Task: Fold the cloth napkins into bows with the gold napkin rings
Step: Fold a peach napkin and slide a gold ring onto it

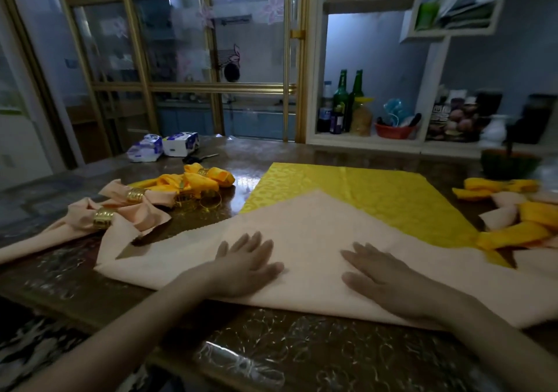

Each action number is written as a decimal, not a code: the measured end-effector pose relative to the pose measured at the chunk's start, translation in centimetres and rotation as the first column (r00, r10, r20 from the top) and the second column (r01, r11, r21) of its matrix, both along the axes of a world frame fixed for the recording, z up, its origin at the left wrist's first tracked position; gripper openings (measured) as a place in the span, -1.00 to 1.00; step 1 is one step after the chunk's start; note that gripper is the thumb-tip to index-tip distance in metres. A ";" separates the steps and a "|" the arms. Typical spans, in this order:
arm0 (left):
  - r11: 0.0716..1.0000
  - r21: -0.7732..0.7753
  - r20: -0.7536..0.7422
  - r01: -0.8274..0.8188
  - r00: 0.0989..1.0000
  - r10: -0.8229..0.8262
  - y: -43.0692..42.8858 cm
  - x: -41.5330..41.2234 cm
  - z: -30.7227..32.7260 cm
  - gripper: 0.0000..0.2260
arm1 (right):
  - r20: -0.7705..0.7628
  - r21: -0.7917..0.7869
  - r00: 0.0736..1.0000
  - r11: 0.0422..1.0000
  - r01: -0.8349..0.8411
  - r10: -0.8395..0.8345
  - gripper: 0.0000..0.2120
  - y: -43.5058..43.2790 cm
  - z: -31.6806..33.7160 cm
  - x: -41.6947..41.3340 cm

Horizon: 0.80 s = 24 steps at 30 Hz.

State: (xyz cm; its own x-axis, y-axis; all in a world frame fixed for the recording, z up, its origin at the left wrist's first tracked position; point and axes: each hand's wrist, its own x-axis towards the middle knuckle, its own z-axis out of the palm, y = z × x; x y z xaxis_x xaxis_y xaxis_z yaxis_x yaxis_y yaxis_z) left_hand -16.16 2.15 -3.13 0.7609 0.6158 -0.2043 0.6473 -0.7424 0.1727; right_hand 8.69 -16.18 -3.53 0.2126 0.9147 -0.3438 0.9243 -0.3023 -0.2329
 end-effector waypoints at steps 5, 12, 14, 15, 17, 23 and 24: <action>0.995 0.062 0.004 -0.081 0.997 0.081 1.5 1.2 -1.6 -0.40 | 0.096 0.154 0.995 0.988 0.014 -0.029 0.32 4.2 -1.2 -3.0; 0.994 0.102 0.042 -0.036 0.999 0.032 2.3 2.1 -1.3 -0.41 | 0.124 0.128 0.989 0.989 0.068 -0.084 -0.17 5.0 -0.6 -2.8; 0.993 0.107 0.044 -0.041 0.998 0.036 2.5 2.2 -1.3 -0.41 | 0.152 0.103 0.983 0.991 0.082 -0.098 -0.38 5.3 -0.4 -2.8; 0.993 0.112 0.045 -0.039 0.998 0.035 2.6 2.2 -1.3 -0.42 | 0.160 0.103 0.983 0.992 0.075 -0.091 -0.39 5.5 -0.5 -2.7; 0.993 0.115 0.059 -0.040 0.998 0.034 2.8 2.3 -1.4 -0.42 | 0.165 0.098 0.983 0.993 0.069 -0.085 -0.39 5.6 -0.7 -2.5; 0.994 0.096 0.063 -0.047 0.997 0.041 3.2 2.7 -1.2 -0.45 | 0.166 0.135 0.981 0.988 0.074 -0.097 -0.34 6.3 -0.7 -2.3; 0.993 0.100 0.052 -0.063 0.997 0.058 3.2 2.7 -1.1 -0.46 | 0.161 0.145 0.983 0.987 0.070 -0.093 -0.27 6.3 -0.7 -2.6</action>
